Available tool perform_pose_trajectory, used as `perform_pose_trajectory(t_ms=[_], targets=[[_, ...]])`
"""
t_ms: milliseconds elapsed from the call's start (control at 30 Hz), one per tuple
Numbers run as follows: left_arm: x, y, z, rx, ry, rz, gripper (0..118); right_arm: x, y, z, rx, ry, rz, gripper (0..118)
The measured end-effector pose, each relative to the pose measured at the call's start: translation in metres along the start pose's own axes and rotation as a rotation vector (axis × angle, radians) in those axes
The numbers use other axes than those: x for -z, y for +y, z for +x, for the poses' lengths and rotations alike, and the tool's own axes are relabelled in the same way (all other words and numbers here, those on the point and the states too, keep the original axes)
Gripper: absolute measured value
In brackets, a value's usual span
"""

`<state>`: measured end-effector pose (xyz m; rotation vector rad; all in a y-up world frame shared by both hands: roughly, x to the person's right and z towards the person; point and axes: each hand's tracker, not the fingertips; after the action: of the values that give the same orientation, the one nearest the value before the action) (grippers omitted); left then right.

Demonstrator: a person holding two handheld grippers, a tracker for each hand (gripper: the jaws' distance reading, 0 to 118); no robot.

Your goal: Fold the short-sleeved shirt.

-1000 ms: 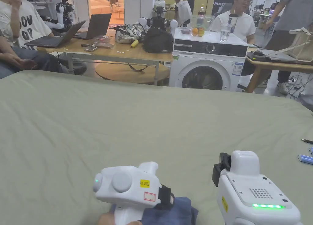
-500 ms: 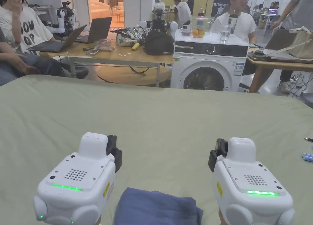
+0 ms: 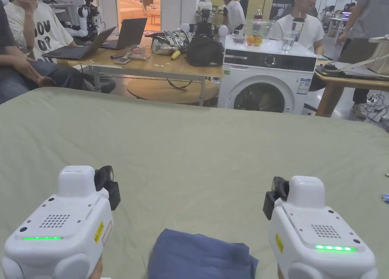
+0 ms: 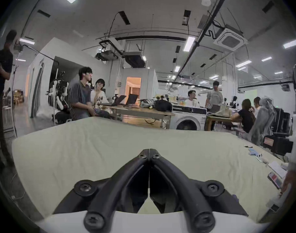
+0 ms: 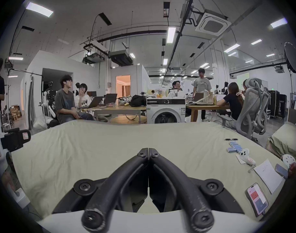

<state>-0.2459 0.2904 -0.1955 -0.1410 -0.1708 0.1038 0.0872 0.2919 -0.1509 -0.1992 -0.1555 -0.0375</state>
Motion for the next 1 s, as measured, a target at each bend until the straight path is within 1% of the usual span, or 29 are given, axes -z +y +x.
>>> perform_pose_trajectory(t_ms=[67, 133, 233, 267, 333, 367, 400, 433, 467, 500, 600, 733, 767, 800, 867, 900, 933, 1000], targets=[[0.002, -0.003, -0.001, 0.009, -0.006, -0.018, 0, -0.005, -0.012, -0.002, -0.019, 0.037, -0.085, 0], [0.003, -0.005, -0.002, 0.012, -0.013, -0.049, 0, -0.008, -0.028, -0.006, -0.018, 0.072, -0.185, 0], [0.007, -0.009, -0.004, -0.003, -0.037, -0.097, 0, -0.004, -0.059, -0.013, 0.004, 0.13, -0.366, 0], [0.007, -0.01, -0.004, -0.009, -0.04, -0.122, 0, 0.001, -0.072, -0.016, -0.005, 0.147, -0.427, 0], [0.009, -0.015, -0.005, -0.01, -0.037, -0.16, 0, 0.014, -0.094, -0.024, -0.037, 0.149, -0.544, 0], [0.01, -0.016, -0.005, 0.0, -0.038, -0.162, 0, 0.024, -0.107, -0.027, -0.037, 0.158, -0.629, 0], [0.01, -0.019, -0.006, 0.005, -0.039, -0.176, 0, 0.032, -0.118, -0.029, -0.016, 0.171, -0.692, 0], [0.01, -0.02, -0.008, 0.001, -0.042, -0.194, 0, 0.035, -0.124, -0.03, -0.027, 0.149, -0.703, 0], [0.01, -0.021, -0.011, -0.007, -0.056, -0.223, 0, 0.033, -0.121, -0.03, -0.054, 0.129, -0.628, 0], [0.011, -0.022, -0.014, -0.017, -0.069, -0.243, 0, 0.032, -0.117, -0.031, -0.058, 0.136, -0.623, 0], [0.013, -0.024, -0.027, -0.075, -0.126, -0.342, 0, 0.037, -0.11, -0.028, -0.043, 0.142, -0.669, 0], [0.033, -0.029, -0.049, -0.182, -0.281, -0.588, 1, 0.037, -0.11, -0.025, -0.036, 0.158, -0.677, 0], [0.04, -0.032, -0.054, -0.213, -0.323, -0.64, 12, 0.037, -0.11, -0.025, -0.037, 0.159, -0.675, 0], [0.045, -0.036, -0.058, -0.237, -0.344, -0.691, 28, 0.036, -0.111, -0.025, -0.041, 0.159, -0.674, 0], [0.056, -0.044, -0.066, -0.279, -0.401, -0.78, 68, 0.036, -0.11, -0.026, -0.045, 0.157, -0.671, 0], [0.059, -0.048, -0.071, -0.306, -0.431, -0.808, 72, 0.035, -0.11, -0.026, -0.047, 0.157, -0.671, 0], [0.061, -0.051, -0.076, -0.366, -0.487, -0.815, 72, 0.035, -0.11, -0.026, -0.043, 0.158, -0.671, 0], [0.067, -0.055, -0.088, -0.496, -0.55, -0.854, 72, 0.035, -0.11, -0.024, -0.035, 0.161, -0.672, 0]])
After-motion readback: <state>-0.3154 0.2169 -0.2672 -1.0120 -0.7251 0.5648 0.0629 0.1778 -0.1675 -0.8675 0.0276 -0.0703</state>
